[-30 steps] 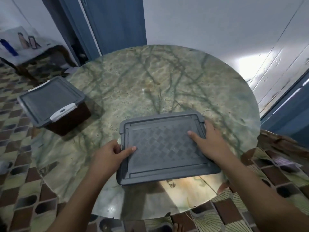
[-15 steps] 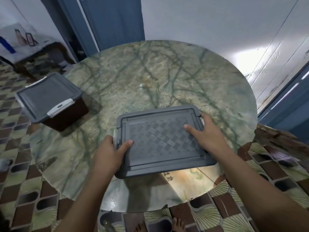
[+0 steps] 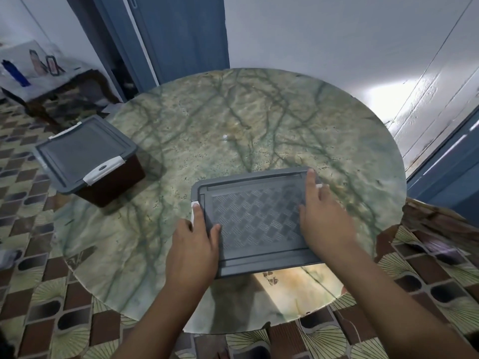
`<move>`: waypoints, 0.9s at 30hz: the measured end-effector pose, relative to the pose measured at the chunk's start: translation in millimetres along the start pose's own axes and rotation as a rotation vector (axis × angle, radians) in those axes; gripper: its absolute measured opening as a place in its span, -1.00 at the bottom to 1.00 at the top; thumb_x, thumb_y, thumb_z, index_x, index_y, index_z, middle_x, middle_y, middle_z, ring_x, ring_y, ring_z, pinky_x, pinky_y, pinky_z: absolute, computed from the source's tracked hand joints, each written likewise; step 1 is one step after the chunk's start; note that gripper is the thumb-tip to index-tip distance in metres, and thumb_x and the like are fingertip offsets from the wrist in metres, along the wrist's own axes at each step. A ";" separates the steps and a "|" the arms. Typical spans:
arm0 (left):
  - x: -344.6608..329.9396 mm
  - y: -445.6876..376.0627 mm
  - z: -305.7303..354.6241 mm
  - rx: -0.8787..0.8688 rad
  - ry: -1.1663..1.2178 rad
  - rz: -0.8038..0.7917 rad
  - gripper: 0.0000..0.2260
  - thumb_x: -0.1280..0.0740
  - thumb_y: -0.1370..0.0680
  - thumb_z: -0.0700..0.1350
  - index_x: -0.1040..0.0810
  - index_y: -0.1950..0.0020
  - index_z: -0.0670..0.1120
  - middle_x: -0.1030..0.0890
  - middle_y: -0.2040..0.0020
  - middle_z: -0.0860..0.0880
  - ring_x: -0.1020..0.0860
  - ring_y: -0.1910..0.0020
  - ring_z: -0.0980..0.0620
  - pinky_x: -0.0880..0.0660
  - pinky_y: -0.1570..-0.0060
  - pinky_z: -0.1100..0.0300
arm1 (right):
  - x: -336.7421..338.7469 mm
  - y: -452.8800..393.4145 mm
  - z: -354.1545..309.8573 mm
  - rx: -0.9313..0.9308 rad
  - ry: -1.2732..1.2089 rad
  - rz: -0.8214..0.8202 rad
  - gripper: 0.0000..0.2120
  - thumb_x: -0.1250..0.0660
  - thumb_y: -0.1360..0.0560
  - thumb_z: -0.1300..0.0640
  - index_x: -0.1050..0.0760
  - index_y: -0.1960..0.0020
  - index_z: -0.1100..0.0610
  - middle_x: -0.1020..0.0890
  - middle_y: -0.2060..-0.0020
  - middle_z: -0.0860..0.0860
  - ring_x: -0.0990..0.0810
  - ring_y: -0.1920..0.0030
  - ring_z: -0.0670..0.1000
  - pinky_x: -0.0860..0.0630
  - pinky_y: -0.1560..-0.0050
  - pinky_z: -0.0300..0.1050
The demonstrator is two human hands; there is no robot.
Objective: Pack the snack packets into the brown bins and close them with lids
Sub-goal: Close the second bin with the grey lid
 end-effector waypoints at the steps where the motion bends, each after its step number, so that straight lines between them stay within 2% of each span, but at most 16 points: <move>1: -1.0 -0.3 -0.8 0.005 0.007 -0.004 -0.37 0.00 -0.67 0.24 0.05 -0.67 0.03 -0.31 -0.14 -0.04 -0.37 0.04 0.01 -0.39 0.17 0.13 | -1.0 0.6 0.1 0.004 0.005 0.000 -0.21 -0.21 -0.67 0.05 0.27 -0.67 0.08 -0.30 -0.51 0.29 -0.47 -0.36 0.32 -0.51 -0.23 0.20; 3: -2.6 -1.5 -1.7 -0.007 0.020 -0.003 -0.37 -0.02 -0.66 0.25 0.04 -0.67 0.03 -0.26 -0.09 0.00 -0.38 0.04 0.01 -0.39 0.18 0.12 | 10.2 -4.6 11.5 -0.075 -0.148 0.045 -0.28 -0.24 -0.67 0.02 0.08 -0.67 0.12 -0.38 -0.44 0.26 -0.50 -0.31 0.31 -0.49 -0.19 0.17; 5: -3.1 -2.8 -3.4 -0.019 0.025 -0.008 -0.37 -0.03 -0.66 0.25 0.04 -0.66 0.04 -0.27 -0.08 0.00 -0.38 0.04 0.01 -0.39 0.18 0.12 | 13.3 -18.4 38.3 -0.256 -0.430 0.033 -0.44 -0.28 -0.65 -0.04 -0.26 -0.56 0.16 -0.51 -0.37 0.19 -0.53 -0.30 0.25 -0.47 -0.23 0.12; 6: -3.6 -3.5 -4.5 -0.022 0.026 -0.011 -0.37 -0.03 -0.66 0.25 0.03 -0.66 0.04 -0.27 -0.08 0.00 -0.37 0.04 0.02 -0.39 0.18 0.12 | 10.9 -23.3 49.9 -0.367 -0.607 -0.022 -0.54 -0.30 -0.64 -0.07 -0.43 -0.44 0.18 -0.59 -0.29 0.16 -0.59 -0.23 0.20 -0.50 -0.23 0.10; 8: -3.4 -4.0 -4.7 -0.035 0.032 -0.011 -0.37 -0.05 -0.66 0.25 0.01 -0.66 0.04 -0.28 -0.07 0.00 -0.35 0.05 0.02 -0.37 0.17 0.12 | -4.0 -25.0 61.5 -0.512 -0.970 -0.157 -0.68 -0.35 -0.64 -0.05 -0.64 -0.13 0.20 -0.72 -0.04 0.20 -0.67 0.06 0.12 -0.64 -0.04 0.11; 9: -2.6 -4.1 -4.5 -0.041 0.035 -0.010 -0.37 -0.05 -0.65 0.25 0.00 -0.66 0.03 -0.29 -0.06 -0.01 -0.36 0.04 0.02 -0.37 0.17 0.13 | -7.2 -23.4 60.3 -0.528 -1.055 -0.187 -0.67 -0.36 -0.64 -0.04 -0.65 -0.06 0.26 -0.72 0.04 0.25 -0.66 0.16 0.09 -0.64 0.06 0.06; 10: -1.7 -4.3 -4.2 -0.045 0.032 -0.009 -0.37 -0.06 -0.65 0.25 -0.02 -0.66 0.03 -0.32 -0.06 -0.02 -0.37 0.03 0.01 -0.37 0.15 0.13 | -8.0 -22.8 58.6 -0.520 -1.050 -0.188 -0.60 -0.36 -0.64 -0.04 -0.61 -0.06 0.34 -0.69 0.01 0.33 -0.63 0.18 0.08 -0.62 0.09 0.04; 12: -0.3 -6.6 -5.2 -0.055 -0.027 -0.005 -0.37 -0.10 -0.64 0.24 -0.13 -0.64 -0.01 -0.38 -0.11 -0.10 -0.39 -0.06 -0.06 -0.40 0.04 0.09 | -6.9 -22.0 58.2 -0.500 -0.958 -0.113 -0.51 -0.36 -0.64 -0.05 -0.52 -0.17 0.44 -0.59 -0.15 0.39 -0.63 0.10 0.18 -0.55 0.06 0.01; 14: 5.9 -11.9 -4.1 -0.114 -0.090 0.074 -0.44 -0.21 -0.60 0.25 -0.38 -0.48 -0.06 -0.40 -0.24 -0.21 -0.34 -0.19 -0.17 -0.40 -0.15 -0.04 | -4.4 -21.9 55.9 -0.488 -0.935 -0.056 -0.52 -0.35 -0.64 -0.04 -0.52 -0.19 0.42 -0.58 -0.21 0.36 -0.65 -0.02 0.23 -0.56 -0.06 0.04; 15: 12.1 -16.6 -1.8 -0.161 -0.098 0.141 -0.50 -0.28 -0.57 0.25 -0.47 -0.36 -0.06 -0.39 -0.28 -0.24 -0.32 -0.23 -0.20 -0.39 -0.21 -0.11 | -3.7 -22.4 54.4 -0.477 -0.929 -0.043 -0.53 -0.36 -0.63 -0.04 -0.53 -0.18 0.41 -0.58 -0.22 0.36 -0.64 0.00 0.19 -0.56 -0.09 0.07; 17: 20.9 -36.0 10.0 -0.260 -0.100 0.194 -0.56 -0.34 -0.55 0.24 -0.50 -0.27 -0.03 -0.39 -0.33 -0.22 -0.32 -0.28 -0.22 -0.38 -0.25 -0.14 | -2.9 -22.8 53.5 -0.468 -0.894 -0.038 -0.54 -0.35 -0.64 -0.04 -0.54 -0.17 0.40 -0.60 -0.21 0.35 -0.64 -0.02 0.23 -0.55 -0.03 0.06; 20: 18.0 -83.6 38.4 -0.359 -0.106 0.083 -0.55 -0.27 -0.61 0.23 -0.44 -0.40 0.03 -0.43 -0.32 -0.10 -0.36 -0.30 -0.15 -0.39 -0.27 -0.07 | -2.3 -21.3 54.5 -0.463 -0.853 -0.033 -0.54 -0.34 -0.64 -0.07 -0.55 -0.14 0.38 -0.63 -0.16 0.33 -0.62 0.07 0.19 -0.39 0.23 -0.06; 22: 7.2 -112.3 64.2 -0.441 -0.115 -0.085 -0.59 -0.22 -0.63 0.25 -0.47 -0.37 0.06 -0.48 -0.24 -0.03 -0.43 -0.23 -0.08 -0.45 -0.19 -0.01 | -2.3 -21.0 56.5 -0.468 -0.823 -0.021 -0.54 -0.34 -0.64 -0.09 -0.55 -0.07 0.38 -0.65 -0.10 0.31 -0.57 0.16 0.10 -0.35 0.25 -0.11; 23: 0.5 -122.6 75.6 -0.480 -0.111 -0.181 -0.63 -0.21 -0.63 0.26 -0.51 -0.29 0.07 -0.51 -0.15 0.00 -0.48 -0.14 -0.05 -0.48 -0.08 0.03 | -2.0 -21.7 56.7 -0.463 -0.816 -0.015 -0.53 -0.34 -0.63 -0.09 -0.55 -0.04 0.38 -0.67 -0.04 0.29 -0.57 0.17 0.09 -0.36 0.24 -0.11; 25: -13.3 -135.7 90.3 -0.520 -0.103 -0.349 -0.67 -0.16 -0.65 0.28 -0.53 -0.07 0.05 -0.55 0.06 0.03 -0.54 0.07 0.00 -0.42 0.18 0.11 | -3.4 -21.9 58.1 -0.468 -0.802 -0.021 -0.54 -0.34 -0.63 -0.09 -0.57 -0.04 0.36 -0.67 0.13 0.18 -0.56 0.22 0.05 -0.37 0.25 -0.13; 27: -21.0 -143.4 95.3 -0.526 -0.100 -0.413 -0.64 -0.13 -0.65 0.29 -0.51 0.02 0.05 -0.56 0.16 0.04 -0.54 0.16 0.02 -0.34 0.27 0.12 | -3.7 -24.1 59.6 -0.464 -0.793 -0.019 -0.56 -0.35 -0.62 -0.10 -0.59 -0.02 0.33 -0.63 0.21 0.14 -0.51 0.25 0.03 -0.39 0.26 -0.14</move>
Point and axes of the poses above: each hand's wrist, its own y-axis away from the middle knuckle, its own x-axis out of the back of the hand, z = x × y, the point moved 7 cm from there along -y, towards the middle knuckle
